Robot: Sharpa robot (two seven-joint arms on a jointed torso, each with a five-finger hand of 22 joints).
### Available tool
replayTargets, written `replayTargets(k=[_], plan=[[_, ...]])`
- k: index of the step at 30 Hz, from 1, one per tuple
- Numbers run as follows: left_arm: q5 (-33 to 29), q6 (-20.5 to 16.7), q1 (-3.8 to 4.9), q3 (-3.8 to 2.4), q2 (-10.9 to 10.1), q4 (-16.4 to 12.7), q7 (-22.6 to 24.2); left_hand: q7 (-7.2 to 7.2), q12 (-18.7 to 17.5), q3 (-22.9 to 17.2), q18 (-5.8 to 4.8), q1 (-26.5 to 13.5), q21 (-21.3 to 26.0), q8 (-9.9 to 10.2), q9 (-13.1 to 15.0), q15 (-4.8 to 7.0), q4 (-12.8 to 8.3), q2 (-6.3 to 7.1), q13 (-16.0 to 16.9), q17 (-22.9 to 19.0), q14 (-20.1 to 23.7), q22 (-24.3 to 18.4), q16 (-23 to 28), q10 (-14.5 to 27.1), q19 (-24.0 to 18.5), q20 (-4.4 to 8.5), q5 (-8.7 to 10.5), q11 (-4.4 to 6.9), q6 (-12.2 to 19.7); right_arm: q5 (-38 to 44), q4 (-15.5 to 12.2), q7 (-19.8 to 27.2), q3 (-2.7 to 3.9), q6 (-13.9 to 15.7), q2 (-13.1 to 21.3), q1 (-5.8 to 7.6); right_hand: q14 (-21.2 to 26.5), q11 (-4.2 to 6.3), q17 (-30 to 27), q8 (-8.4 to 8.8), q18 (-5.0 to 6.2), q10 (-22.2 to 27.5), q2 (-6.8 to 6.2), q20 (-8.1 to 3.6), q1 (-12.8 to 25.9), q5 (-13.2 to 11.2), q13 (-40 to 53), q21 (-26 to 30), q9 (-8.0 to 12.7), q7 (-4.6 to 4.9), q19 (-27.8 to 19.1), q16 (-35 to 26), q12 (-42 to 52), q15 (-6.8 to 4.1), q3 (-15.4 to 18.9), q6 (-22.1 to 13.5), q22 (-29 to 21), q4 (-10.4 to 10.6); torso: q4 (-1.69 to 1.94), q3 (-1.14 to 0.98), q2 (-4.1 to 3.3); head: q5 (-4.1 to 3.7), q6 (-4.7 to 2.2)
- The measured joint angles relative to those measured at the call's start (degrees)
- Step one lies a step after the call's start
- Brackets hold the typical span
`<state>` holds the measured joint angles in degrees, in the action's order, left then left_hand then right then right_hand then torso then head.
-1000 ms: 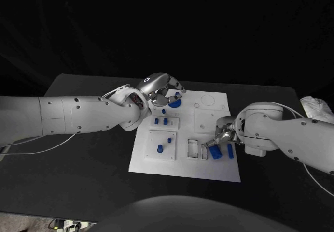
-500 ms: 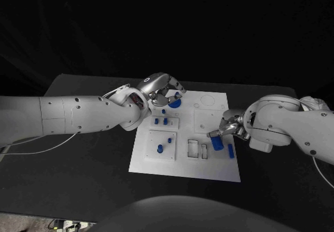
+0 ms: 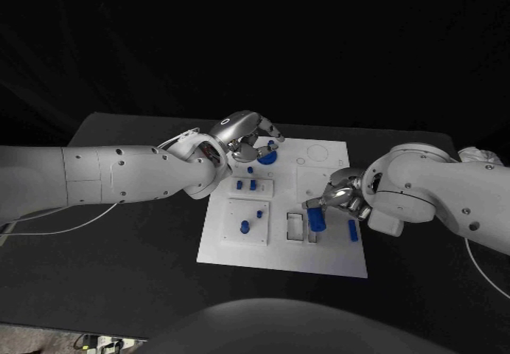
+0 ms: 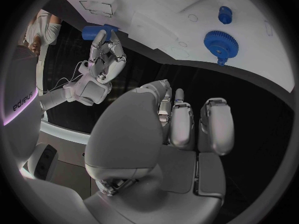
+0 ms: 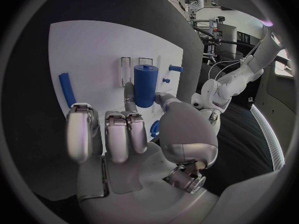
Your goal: Assemble the parts on the task board
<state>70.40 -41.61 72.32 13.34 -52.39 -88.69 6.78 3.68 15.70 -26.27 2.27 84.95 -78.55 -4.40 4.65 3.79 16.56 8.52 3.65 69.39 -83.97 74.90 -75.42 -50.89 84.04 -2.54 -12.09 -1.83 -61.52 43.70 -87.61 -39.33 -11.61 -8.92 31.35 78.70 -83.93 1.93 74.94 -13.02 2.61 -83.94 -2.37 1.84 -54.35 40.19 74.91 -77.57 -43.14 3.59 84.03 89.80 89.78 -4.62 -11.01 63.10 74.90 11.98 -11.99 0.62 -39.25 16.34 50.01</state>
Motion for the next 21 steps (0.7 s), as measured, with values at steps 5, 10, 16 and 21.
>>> replayTargets(k=[5,10,16,21], plan=[[0.0,0.06,0.0,0.0,0.21,0.09,0.0,0.0,0.0,0.0,-0.01,0.0,0.22,0.0,0.0,0.0,0.0,0.0,0.0,0.0,0.0,0.0,0.0,0.0,0.0,0.0,0.0,0.0,0.0,-1.69,0.15,-0.21,-0.01,0.15,-1.02,-0.03,-0.14,-0.42,0.0,0.98,0.01,0.01,-0.06,0.22,0.67,-2.72,0.0,1.06,0.59,-0.23,-0.22,0.0,0.0,0.14,-0.39,-0.81,0.01,-0.17,0.01,0.01,0.01,-0.23,0.0],[0.0,0.13,0.0,0.0,0.29,0.16,0.0,0.0,0.0,0.0,0.0,0.0,0.22,0.0,0.0,0.0,0.0,0.0,0.0,-0.05,0.0,0.0,0.0,0.0,0.0,0.0,0.0,0.0,0.0,-2.69,1.03,-0.34,-0.01,0.24,-2.28,-0.27,0.01,-0.62,-0.01,1.67,0.0,-0.19,-0.05,0.53,0.69,-5.04,0.0,2.38,0.92,-0.01,-0.53,0.0,0.0,0.43,-1.53,-1.24,0.05,-1.15,0.01,-0.01,0.01,-0.36,0.0],[0.0,0.18,-0.01,-0.01,-0.01,0.02,0.0,0.0,0.0,0.0,0.0,0.0,0.22,0.0,-0.01,0.0,0.0,0.0,0.0,-0.05,0.0,0.0,0.0,0.0,0.0,0.0,0.0,0.0,0.0,-3.22,2.37,-0.41,-0.02,0.16,-3.68,-0.88,-0.2,-0.81,-0.01,2.71,0.9,0.01,0.16,0.86,0.9,-6.23,0.0,4.14,1.47,0.0,-1.32,0.0,0.0,0.63,-2.23,-2.08,0.04,-1.85,0.01,-0.04,-0.02,-0.49,0.0],[0.0,0.2,-0.01,-0.01,-0.35,-0.12,-0.09,0.0,0.0,0.0,0.0,0.0,0.22,0.0,-0.01,0.0,0.0,0.0,0.0,-0.05,0.0,0.0,0.0,0.0,0.0,0.0,0.0,0.0,0.0,-3.24,3.14,-0.45,-0.03,-0.16,-4.58,-1.46,0.01,-1.23,-0.01,3.79,0.89,0.0,0.4,0.92,1.13,-7.49,0.0,4.73,2.09,0.06,-1.36,0.0,0.0,0.84,-2.82,-3.15,0.04,-2.71,0.02,-0.07,-0.02,-0.4,0.0]])
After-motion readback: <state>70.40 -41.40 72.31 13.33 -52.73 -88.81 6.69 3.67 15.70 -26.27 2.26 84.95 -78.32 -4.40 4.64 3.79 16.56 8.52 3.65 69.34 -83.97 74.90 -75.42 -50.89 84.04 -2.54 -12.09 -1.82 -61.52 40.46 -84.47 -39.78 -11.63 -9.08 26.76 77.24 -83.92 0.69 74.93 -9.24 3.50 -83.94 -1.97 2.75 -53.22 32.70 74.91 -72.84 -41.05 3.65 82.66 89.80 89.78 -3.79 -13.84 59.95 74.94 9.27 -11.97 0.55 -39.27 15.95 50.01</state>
